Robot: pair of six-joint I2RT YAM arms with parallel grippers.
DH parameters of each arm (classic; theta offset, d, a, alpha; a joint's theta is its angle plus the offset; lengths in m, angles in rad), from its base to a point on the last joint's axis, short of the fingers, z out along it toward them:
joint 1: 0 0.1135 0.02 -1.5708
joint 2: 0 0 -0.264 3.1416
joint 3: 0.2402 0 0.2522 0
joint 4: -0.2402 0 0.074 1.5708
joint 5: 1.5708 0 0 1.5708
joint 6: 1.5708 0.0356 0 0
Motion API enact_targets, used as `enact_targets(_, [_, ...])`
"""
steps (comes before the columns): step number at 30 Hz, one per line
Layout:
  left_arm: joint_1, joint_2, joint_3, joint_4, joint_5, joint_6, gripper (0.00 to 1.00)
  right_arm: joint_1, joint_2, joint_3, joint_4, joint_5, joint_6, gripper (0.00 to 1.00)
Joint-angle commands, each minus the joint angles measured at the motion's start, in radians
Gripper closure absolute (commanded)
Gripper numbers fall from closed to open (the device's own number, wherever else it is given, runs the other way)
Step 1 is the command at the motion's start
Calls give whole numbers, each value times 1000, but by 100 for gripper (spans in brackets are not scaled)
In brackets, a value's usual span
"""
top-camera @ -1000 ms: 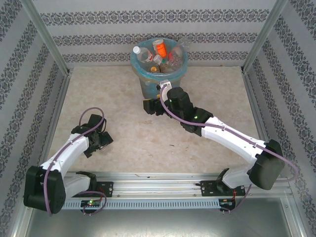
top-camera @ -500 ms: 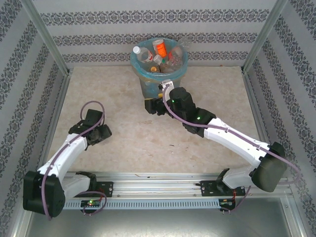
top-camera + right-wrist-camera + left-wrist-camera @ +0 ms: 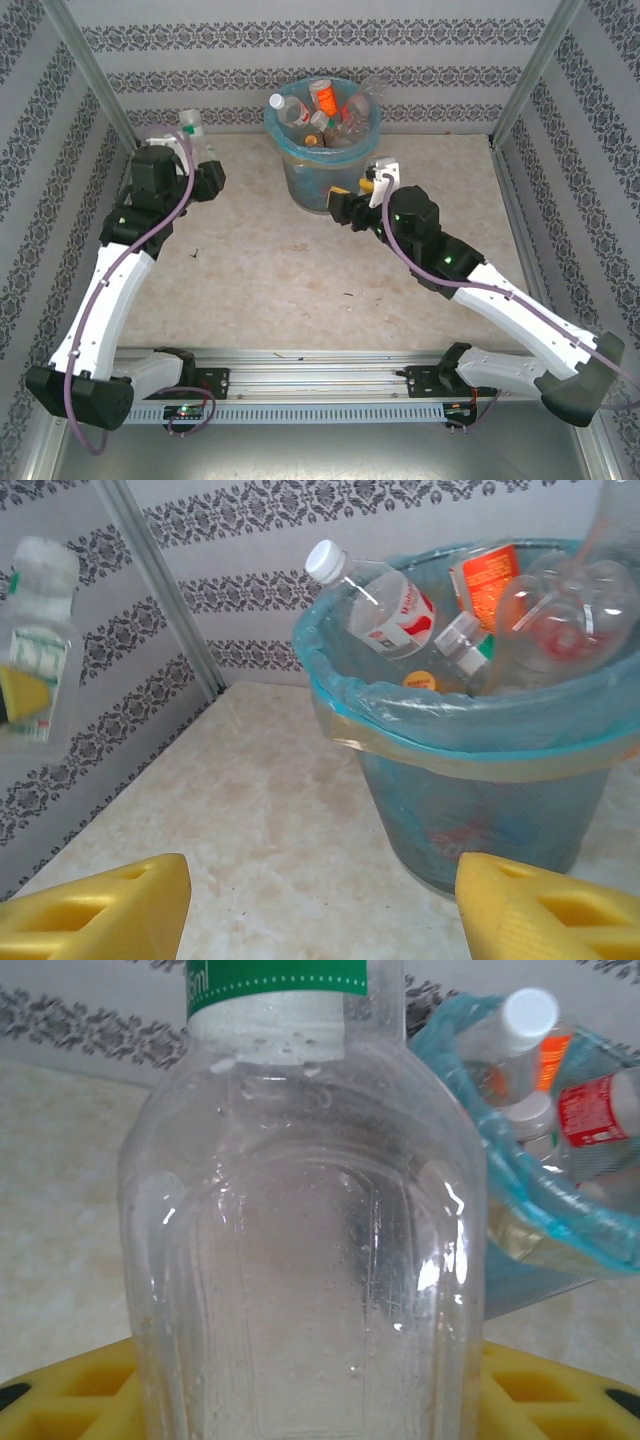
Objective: Put the plastic bottles in the bin
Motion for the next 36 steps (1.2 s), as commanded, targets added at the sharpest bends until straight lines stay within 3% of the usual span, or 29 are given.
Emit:
enact_targets(1, [-35, 31, 36, 51, 19, 46, 46, 0, -30, -57, 3, 58, 18, 30])
enact_targets(6, [-88, 78, 116, 89, -22, 103, 49, 1, -57, -80, 3, 66, 18, 31])
enact_targets(12, [-178, 258, 363, 29, -68, 260, 48, 0, -98, -115, 34, 120, -6, 31])
enact_targets(19, [-255, 522, 687, -44, 17, 338, 49, -3, -152, -144, 25, 147, -11, 32])
enact_targets(24, [-279, 771, 989, -187, 128, 348, 48, -3, -172, -149, 28, 160, -24, 32])
enact_targets(30, [-278, 1025, 1327, -393, 169, 318, 39, -38, -141, -57, -18, 149, -54, 32])
enact_targets(32, [-279, 1038, 1336, -403, 133, 309, 37, -50, -128, -28, -15, 128, -71, 32])
enact_targets(36, [-279, 1028, 1333, -402, 98, 296, 17, -55, -105, 0, 2, 114, -92, 32])
